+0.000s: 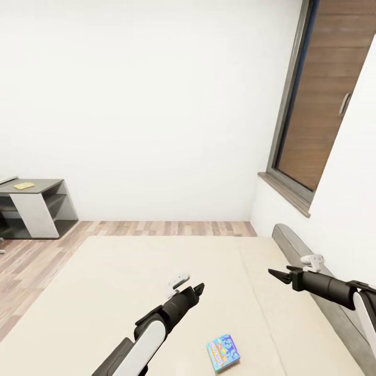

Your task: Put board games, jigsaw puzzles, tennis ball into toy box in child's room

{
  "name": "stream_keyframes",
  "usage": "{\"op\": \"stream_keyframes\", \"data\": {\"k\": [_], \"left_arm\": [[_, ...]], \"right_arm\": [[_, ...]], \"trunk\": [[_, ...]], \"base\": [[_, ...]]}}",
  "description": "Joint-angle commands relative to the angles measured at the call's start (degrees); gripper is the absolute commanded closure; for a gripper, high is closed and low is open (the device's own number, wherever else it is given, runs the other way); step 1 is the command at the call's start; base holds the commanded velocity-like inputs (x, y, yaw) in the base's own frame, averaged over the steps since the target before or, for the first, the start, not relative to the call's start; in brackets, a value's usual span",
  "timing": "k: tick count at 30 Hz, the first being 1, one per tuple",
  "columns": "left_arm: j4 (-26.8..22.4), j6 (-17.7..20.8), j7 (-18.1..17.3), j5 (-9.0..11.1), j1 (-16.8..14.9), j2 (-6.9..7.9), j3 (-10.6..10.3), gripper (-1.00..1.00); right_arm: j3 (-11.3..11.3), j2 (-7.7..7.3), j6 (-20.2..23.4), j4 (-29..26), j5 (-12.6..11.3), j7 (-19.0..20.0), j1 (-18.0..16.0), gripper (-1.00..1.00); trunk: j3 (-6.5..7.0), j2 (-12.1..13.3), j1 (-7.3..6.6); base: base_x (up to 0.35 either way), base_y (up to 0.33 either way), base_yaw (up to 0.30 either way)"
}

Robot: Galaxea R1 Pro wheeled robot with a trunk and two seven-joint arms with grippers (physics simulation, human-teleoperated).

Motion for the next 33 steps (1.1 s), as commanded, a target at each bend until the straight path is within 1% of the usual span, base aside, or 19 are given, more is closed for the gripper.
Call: {"op": "stream_keyframes", "data": {"k": [1, 9, 12, 15, 20, 26, 28, 30, 33], "left_arm": [[-0.09, 0.11, 0.39, 0.32, -0.06, 0.02, -0.03, -1.0], [-0.09, 0.11, 0.38, 0.35, -0.06, 0.12, -0.02, -1.0], [0.89, -0.87, -0.6, -0.67, -1.05, 0.95, 0.96, -1.0], [1.86, -1.32, -1.56, -1.68, -2.02, 0.95, 1.92, -1.0], [3.48, -1.32, -3.17, -3.34, -3.64, 0.95, 3.52, -1.0], [5.42, -1.32, -5.1, -5.3, -3.64, 0.95, 5.44, -1.0], [6.06, -1.32, -5.74, -5.82, -3.64, 0.95, 6.08, -1.0], [6.71, -1.32, -6.38, -5.82, -3.64, 0.95, 6.73, -1.0], [7.68, -1.32, -7.35, -5.82, -3.64, 0.95, 7.69, -1.0]], "right_arm": [[-0.07, -0.05, 0.09, 0.12, -0.45, -0.07, -0.04, -1.0], [-0.15, -0.15, -1.61, 0.8, -0.43, -0.06, 0.01, -1.0], [0.83, 0.83, -2.57, 1.77, 0.52, 0.91, -0.96, -1.0], [1.79, 1.8, -3.5, 2.73, 0.6, 1.68, -1.92, -1.0], [3.4, 3.42, -5.04, 4.33, 0.6, 1.68, -3.52, -1.0], [5.33, 5.26, -5.04, 6.25, 0.6, 1.68, -5.43, -1.0], [5.97, 5.26, -5.04, 6.89, 0.6, 1.68, -6.08, -1.0], [6.56, 5.26, -5.04, 7.54, 0.6, 1.68, -6.72, -1.0], [6.56, 5.26, -5.04, 8.5, 0.6, 1.68, -7.68, -1.0]], "trunk": [[-0.14, -0.14, 0.04], [-0.14, -0.14, 0.04], [-0.14, -0.14, 0.04], [-0.14, -0.14, 0.04], [-0.14, -0.14, 0.04], [-0.14, -0.14, 0.04], [-0.14, -0.14, 0.04], [-0.14, -0.14, 0.04], [-0.14, -0.14, 0.04]], "base": [[0.0, -0.037, 0.0], [0.0, -0.024, 0.0], [0.0, 0.0, 0.0], [0.0, 0.0, 0.0], [0.0, 0.0, 0.0], [0.0, 0.0, 0.0], [0.0, 0.0, 0.0], [0.0, 0.0, 0.0], [0.0, 0.0, 0.0]]}}
